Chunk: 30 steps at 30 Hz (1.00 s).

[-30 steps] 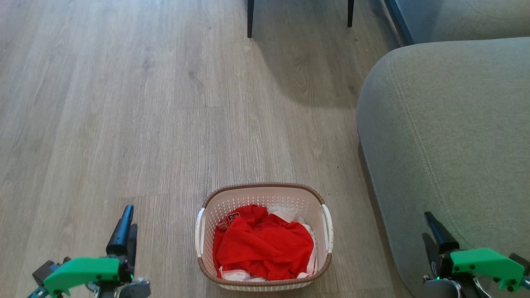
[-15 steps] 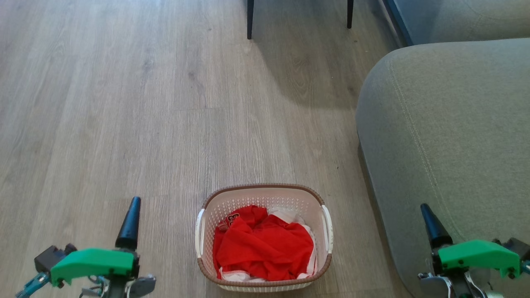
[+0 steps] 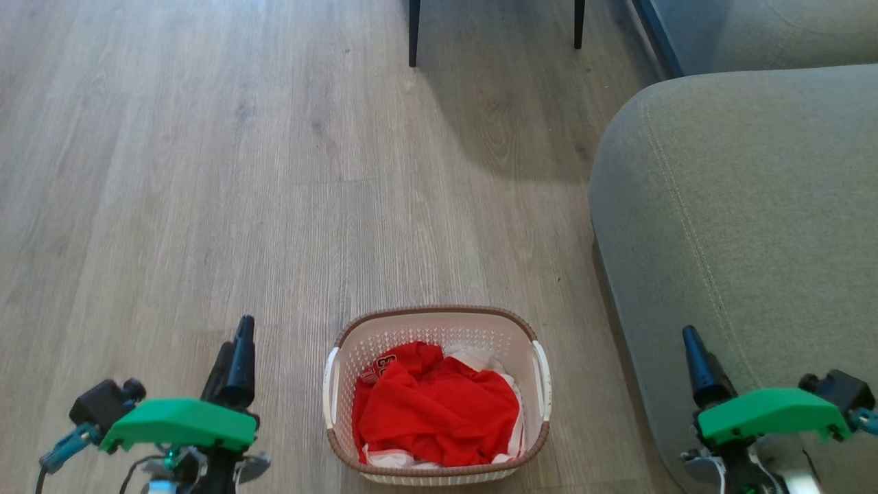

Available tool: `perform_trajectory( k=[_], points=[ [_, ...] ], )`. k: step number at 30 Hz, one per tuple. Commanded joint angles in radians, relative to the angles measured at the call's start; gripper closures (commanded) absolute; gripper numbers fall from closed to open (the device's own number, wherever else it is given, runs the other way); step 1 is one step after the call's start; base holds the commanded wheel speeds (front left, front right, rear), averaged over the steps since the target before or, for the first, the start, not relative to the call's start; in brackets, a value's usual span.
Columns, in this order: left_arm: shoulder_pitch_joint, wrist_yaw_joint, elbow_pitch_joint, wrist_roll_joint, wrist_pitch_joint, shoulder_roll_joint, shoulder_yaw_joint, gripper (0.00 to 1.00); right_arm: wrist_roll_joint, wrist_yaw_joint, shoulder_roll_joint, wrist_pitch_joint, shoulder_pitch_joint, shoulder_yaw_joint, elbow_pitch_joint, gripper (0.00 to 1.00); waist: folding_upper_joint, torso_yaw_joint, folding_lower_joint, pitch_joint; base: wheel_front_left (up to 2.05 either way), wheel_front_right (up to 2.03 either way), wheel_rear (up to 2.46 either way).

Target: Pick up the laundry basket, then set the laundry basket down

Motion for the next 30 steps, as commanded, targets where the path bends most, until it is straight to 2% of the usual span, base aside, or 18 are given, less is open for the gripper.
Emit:
perform_trajectory(
  k=[1,8,17,30],
  points=[
    [-0.04,0.006,-0.043,0.041,-0.016,0.006,0.008,0.0,-0.036,-0.001,-0.01,-0.014,-0.029,0.016,-0.046,0.0,-0.0001,0.0,0.0,0.0,0.0,0.0,0.0],
    [-0.036,0.02,-0.052,0.164,-0.034,0.007,-0.004,0.0,-0.124,-0.001,-0.011,-0.032,-0.026,0.035,-0.053,0.0,-0.0001,-0.001,0.0,-0.002,0.0,0.0,0.0],
    [-0.029,0.052,-0.057,0.339,-0.06,0.034,-0.046,0.0,-0.261,-0.001,-0.012,-0.058,-0.025,0.064,-0.047,0.0,-0.0001,-0.002,0.0,-0.005,0.0,0.0,0.0],
    [-0.015,0.111,-0.048,0.507,-0.098,0.077,-0.107,0.0,-0.446,-0.001,-0.014,-0.096,-0.024,0.102,-0.031,0.0,-0.0001,-0.004,0.0,-0.012,0.0,0.0,0.0]
  ],
)
